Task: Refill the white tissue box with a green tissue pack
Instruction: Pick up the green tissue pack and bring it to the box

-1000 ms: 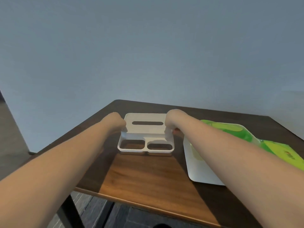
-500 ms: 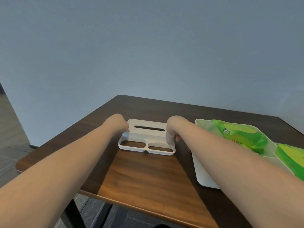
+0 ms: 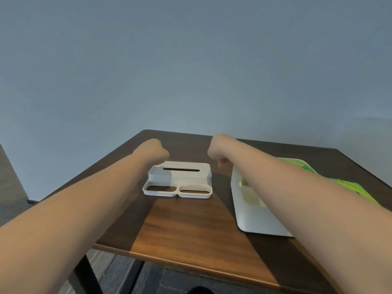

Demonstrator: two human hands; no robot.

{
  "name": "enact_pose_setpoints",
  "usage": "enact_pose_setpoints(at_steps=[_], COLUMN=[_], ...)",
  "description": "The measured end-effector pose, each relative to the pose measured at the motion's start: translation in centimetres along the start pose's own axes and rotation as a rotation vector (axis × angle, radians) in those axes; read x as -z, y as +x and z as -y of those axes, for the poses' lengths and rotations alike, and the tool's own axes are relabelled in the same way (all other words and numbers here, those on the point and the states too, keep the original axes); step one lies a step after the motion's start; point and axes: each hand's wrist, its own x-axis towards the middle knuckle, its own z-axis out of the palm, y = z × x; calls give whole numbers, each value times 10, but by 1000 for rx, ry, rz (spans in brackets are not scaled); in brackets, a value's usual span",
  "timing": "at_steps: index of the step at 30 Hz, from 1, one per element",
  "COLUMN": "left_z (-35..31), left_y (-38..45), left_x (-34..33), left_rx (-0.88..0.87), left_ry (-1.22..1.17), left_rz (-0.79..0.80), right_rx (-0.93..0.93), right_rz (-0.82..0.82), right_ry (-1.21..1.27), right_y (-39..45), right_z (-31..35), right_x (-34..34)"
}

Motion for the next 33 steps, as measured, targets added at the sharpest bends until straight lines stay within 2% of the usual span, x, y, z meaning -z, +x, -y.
enact_pose_setpoints(at_steps=[5,8,10,13,17,19,24,27,30,33], left_z=[-45,-78,-103,-138,-169,-178,-188,-187,-186,-189], left_y=[-29,-46,-59,-76,-87,-89,-89,-85,-85,-79], left_x=[-3,-8,-13,-22,-33,-39,-51,-56,-59,-54], left_rx=[-110,-190,-234,-269,-259,-238,-185,-175,-197,-240], left_ry=[-87,-162,-225,-260,-214,-178,-108,-84,-97,-221], left_rz=[72,121,154,185,210,220,238,216,140,39], right_rx=[-34,-132,-221,-383,-530,-547,-500,-483,-495,-500], right_rz=[-253,-414,-464,-416,-231,-161,-25,0,-19,-13], right_ry=[106,143,137,142,88,64,-16,22,103,158], right_y=[-26,-44,-55,-70,-66,-59,-83,-77,-66,-60], right_z=[-45,-86,-118,-162,-212,-232,-231,-235,-242,-248], right_x=[26,38,38,30,10,2,-6,-13,-18,-20])
